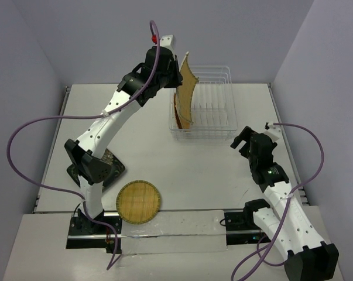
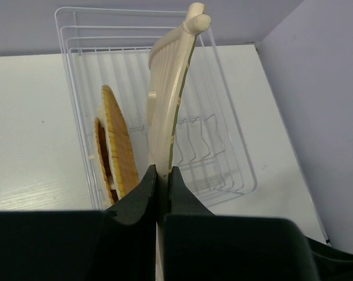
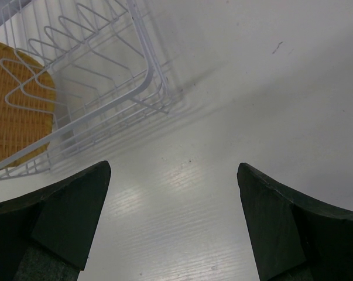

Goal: Load the plates into the dish rack

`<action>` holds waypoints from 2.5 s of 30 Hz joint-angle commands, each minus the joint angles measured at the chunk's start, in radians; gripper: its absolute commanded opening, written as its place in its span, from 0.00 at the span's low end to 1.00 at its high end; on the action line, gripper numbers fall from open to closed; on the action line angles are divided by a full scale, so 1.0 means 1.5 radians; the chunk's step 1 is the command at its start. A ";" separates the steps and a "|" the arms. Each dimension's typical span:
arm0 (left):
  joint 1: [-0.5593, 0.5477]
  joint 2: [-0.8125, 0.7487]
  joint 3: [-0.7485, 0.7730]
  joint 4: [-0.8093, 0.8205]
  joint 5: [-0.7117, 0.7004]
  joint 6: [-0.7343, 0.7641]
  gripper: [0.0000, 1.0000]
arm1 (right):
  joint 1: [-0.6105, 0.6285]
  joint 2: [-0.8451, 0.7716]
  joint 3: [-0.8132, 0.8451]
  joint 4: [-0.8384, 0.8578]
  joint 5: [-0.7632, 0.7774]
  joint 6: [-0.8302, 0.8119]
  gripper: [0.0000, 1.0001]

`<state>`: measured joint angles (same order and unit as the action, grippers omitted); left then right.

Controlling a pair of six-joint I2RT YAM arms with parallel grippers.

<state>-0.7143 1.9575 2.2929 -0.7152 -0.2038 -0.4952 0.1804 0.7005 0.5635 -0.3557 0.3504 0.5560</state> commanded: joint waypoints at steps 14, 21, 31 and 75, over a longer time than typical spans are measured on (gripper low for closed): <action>-0.005 0.065 0.066 0.032 -0.072 -0.027 0.00 | -0.008 0.025 -0.002 0.010 0.002 -0.008 0.97; -0.004 0.076 0.057 0.038 -0.049 -0.045 0.00 | -0.008 0.030 -0.005 0.011 0.001 -0.006 0.97; 0.002 0.095 0.067 0.040 -0.011 -0.046 0.00 | -0.010 0.041 -0.004 0.011 -0.004 -0.008 0.97; -0.006 0.144 0.018 0.067 -0.032 -0.057 0.43 | -0.011 0.032 -0.025 0.012 -0.005 -0.004 0.98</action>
<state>-0.7166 2.1963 2.3024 -0.6730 -0.2729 -0.5934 0.1699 0.7734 0.5317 -0.3557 0.3288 0.5556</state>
